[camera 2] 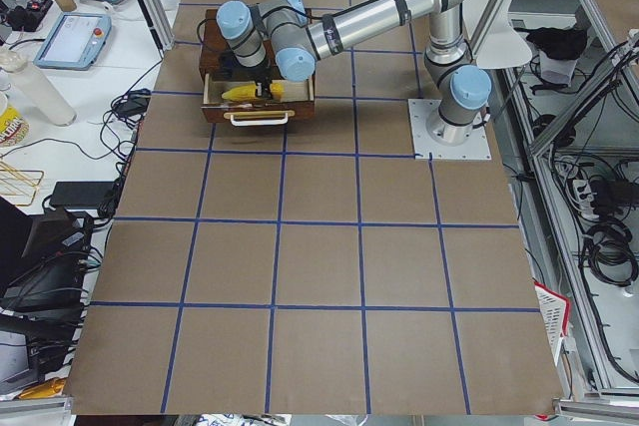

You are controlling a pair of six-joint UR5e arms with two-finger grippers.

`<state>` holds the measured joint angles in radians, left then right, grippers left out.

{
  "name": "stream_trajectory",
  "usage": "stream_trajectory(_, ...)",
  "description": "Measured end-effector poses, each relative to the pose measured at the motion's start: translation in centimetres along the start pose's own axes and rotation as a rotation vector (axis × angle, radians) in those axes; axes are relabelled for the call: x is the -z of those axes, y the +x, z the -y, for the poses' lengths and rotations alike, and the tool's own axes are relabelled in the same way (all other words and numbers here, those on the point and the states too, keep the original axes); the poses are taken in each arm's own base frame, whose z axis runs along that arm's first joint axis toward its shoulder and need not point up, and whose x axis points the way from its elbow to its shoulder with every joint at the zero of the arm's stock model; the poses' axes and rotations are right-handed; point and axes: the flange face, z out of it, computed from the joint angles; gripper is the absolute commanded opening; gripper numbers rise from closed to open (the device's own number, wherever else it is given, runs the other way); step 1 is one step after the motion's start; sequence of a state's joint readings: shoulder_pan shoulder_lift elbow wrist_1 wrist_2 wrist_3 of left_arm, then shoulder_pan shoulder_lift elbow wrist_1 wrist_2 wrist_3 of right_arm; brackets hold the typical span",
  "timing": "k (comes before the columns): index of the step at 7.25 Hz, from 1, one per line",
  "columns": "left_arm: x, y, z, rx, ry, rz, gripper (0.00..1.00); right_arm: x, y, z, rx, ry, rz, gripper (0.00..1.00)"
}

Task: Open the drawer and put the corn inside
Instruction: 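Carry the corn over the open drawer and lower it inside, then open the left gripper and raise it away from the corn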

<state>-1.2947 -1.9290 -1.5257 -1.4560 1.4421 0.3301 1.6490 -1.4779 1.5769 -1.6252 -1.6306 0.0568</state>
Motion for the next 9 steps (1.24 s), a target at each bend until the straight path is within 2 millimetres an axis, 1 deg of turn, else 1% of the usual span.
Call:
stream_trajectory(2, 0.9, 0.2, -0.2, -0.002, 0.010, 0.006, 1.00, 0.0, 0.0, 0.0, 0.000, -0.001, 0.000, 1.00)
stream_trajectory(4, 2.7, 1.0, -0.8, -0.010, 0.030, 0.017, 1.00, 0.0, 0.0, 0.0, 0.000, 0.001, 0.000, 1.00)
stream_trajectory(5, 4.4, 1.5, -1.2, -0.013, 0.036, 0.024, 1.00, 0.0, 0.0, 0.0, 0.000, 0.000, 0.000, 1.00)
stream_trajectory(7, 9.0, 3.3, -2.1, -0.025, 0.024, 0.039, 1.00, 0.0, 0.0, 0.0, 0.000, 0.000, 0.000, 1.00)
stream_trajectory(8, 10.7, 4.8, -2.6, -0.034, 0.019, 0.060, 1.00, 0.0, 0.0, 0.0, 0.000, 0.000, 0.000, 1.00)
stream_trajectory(9, 11.7, 7.0, -3.2, -0.028, 0.016, 0.080, 1.00, 0.0, 0.0, 0.0, 0.000, 0.000, 0.000, 1.00)
